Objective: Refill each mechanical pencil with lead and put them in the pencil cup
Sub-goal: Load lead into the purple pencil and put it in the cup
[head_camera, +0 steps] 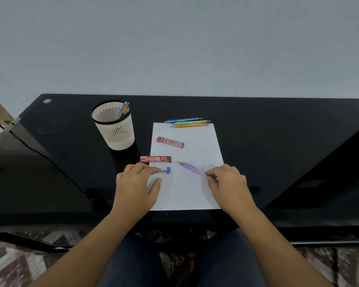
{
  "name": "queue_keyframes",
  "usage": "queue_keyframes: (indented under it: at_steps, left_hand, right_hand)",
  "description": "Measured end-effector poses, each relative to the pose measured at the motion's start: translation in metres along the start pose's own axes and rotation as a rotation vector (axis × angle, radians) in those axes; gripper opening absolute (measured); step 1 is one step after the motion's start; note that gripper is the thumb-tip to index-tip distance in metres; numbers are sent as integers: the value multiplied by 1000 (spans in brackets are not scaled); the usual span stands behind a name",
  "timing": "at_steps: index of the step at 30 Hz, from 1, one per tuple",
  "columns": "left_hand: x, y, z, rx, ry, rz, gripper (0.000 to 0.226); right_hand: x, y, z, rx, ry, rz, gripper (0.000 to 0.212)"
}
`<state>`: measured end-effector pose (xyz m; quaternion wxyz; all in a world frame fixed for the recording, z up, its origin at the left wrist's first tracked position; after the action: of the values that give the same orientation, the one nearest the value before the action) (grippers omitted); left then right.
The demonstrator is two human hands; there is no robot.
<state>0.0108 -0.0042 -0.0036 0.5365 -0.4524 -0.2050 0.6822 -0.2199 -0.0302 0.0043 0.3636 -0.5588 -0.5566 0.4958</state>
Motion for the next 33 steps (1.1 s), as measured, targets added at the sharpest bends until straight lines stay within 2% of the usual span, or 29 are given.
queue_keyframes:
  at_steps: [11,15,20,27,33]
  left_hand:
    - [2,3,1,9,-11,-19,24]
    - [2,4,0,8,-23,-23,23]
    - [2,6,1,13,-21,-19,23]
    - [3,8,3,27,-34,-42,22]
    - [1,6,1,6,-44,-35,22]
  right_hand:
    - [2,2,-3,-24,33,1,24]
    - [-5,2,2,78,-9,-121,28]
    - [6,4,-6,27,-17,-216,23]
    - [17,5,-28,37,-91,-195,30]
    - [-4,1,-23,71,-133,-128,27]
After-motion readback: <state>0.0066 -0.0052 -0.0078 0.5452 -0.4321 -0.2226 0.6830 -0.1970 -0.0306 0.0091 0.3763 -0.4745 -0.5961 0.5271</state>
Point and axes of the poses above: each hand's wrist, its own x-axis away from the middle knuckle, its own y-axis out of the palm, z = x × y, the point moved 8 cm from there along -x, towards the middle knuckle, and after that the axes turned 10 degrees about x, right-handed, at the moved point
